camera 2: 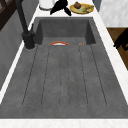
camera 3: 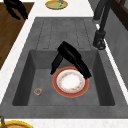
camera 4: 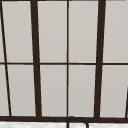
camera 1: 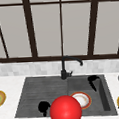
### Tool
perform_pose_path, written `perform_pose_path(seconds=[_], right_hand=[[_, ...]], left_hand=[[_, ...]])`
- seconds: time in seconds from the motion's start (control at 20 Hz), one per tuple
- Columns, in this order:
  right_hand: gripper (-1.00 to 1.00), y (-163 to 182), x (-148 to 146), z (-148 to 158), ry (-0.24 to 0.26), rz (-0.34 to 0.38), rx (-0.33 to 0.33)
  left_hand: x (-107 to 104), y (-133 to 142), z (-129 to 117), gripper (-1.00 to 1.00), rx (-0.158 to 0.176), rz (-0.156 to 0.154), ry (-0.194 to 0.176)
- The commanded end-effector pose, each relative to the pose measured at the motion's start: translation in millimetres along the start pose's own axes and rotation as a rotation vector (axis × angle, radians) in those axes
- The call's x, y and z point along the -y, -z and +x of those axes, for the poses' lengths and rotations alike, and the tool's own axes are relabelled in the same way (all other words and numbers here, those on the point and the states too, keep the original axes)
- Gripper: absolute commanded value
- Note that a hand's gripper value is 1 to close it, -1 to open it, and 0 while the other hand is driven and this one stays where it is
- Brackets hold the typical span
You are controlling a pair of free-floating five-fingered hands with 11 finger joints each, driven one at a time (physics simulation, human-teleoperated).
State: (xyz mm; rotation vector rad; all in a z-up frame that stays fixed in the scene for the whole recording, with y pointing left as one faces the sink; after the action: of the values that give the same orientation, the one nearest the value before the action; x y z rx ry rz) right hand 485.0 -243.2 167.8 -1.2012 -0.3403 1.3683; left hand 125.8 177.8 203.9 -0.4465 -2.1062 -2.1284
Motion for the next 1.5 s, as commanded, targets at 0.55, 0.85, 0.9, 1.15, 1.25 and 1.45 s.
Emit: perform_pose_path(seconds=[0.55,0.85,0.9,1.15,1.25,1.45], right_hand=[[-1.0,-49.3,-12.9,-77.1,0.164,0.045,0.103],[-1.0,-74.3,-16.0,-107.6,0.225,0.066,0.147],[-1.0,-78.3,-16.6,-112.6,0.236,0.07,0.155],[-1.0,-79.5,-16.0,-116.2,0.18,0.063,0.144],[-1.0,-80.1,-19.5,-118.3,0.177,0.07,0.131],[-1.0,-90.3,-30.9,-143.2,0.26,0.025,0.206]], left_hand=[[0.0,0.0,0.0,0.0,0.0,0.0,0.0],[0.0,0.0,0.0,0.0,0.0,0.0,0.0],[0.0,0.0,0.0,0.0,0.0,0.0,0.0],[0.0,0.0,0.0,0.0,0.0,0.0,0.0],[0.0,0.0,0.0,0.0,0.0,0.0,0.0],[0.0,0.0,0.0,0.0,0.0,0.0,0.0]])
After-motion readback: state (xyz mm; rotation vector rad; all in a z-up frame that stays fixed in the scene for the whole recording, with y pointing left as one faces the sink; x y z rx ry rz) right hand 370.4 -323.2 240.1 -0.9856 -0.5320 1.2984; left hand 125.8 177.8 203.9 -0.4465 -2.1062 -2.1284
